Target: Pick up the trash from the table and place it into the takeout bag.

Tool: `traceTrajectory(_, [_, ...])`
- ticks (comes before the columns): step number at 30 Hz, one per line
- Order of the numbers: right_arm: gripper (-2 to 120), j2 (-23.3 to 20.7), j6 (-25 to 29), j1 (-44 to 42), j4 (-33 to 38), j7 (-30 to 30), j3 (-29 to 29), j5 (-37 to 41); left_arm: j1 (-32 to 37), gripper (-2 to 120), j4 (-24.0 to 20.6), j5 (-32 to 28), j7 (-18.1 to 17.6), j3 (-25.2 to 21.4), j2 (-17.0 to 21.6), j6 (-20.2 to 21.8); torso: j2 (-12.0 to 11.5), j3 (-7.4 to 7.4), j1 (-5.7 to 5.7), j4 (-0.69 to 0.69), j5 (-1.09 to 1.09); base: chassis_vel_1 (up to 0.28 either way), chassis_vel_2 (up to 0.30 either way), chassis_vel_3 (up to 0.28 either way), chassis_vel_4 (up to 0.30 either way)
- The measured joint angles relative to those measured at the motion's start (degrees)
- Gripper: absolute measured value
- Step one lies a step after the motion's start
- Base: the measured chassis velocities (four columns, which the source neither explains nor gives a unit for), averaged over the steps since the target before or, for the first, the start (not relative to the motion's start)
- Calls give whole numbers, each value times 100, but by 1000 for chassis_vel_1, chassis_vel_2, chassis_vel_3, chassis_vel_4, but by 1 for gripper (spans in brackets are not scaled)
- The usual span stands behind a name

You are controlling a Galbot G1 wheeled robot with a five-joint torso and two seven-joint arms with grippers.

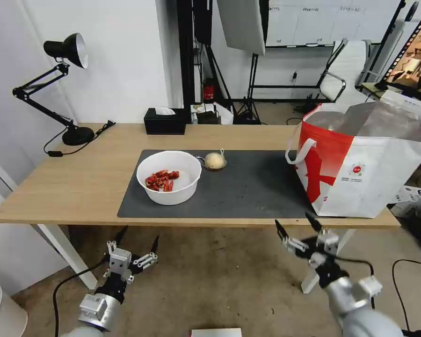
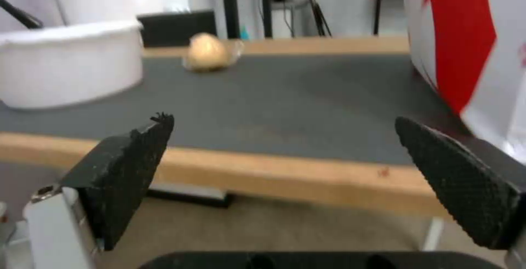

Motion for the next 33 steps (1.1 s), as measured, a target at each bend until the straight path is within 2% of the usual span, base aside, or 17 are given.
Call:
traceTrajectory(10, [100,53,-228,21,-14,87,-182,-40,-25,100,37,-19,1,32,34,3,0,0,1,0,0,0,0,0,0])
traceTrajectory(33, [100,56,-269,38,16,-26,-282,38,-65,100,100,-39,21,27,71,-18,-1,0,1,-1,0,0,0,0,0])
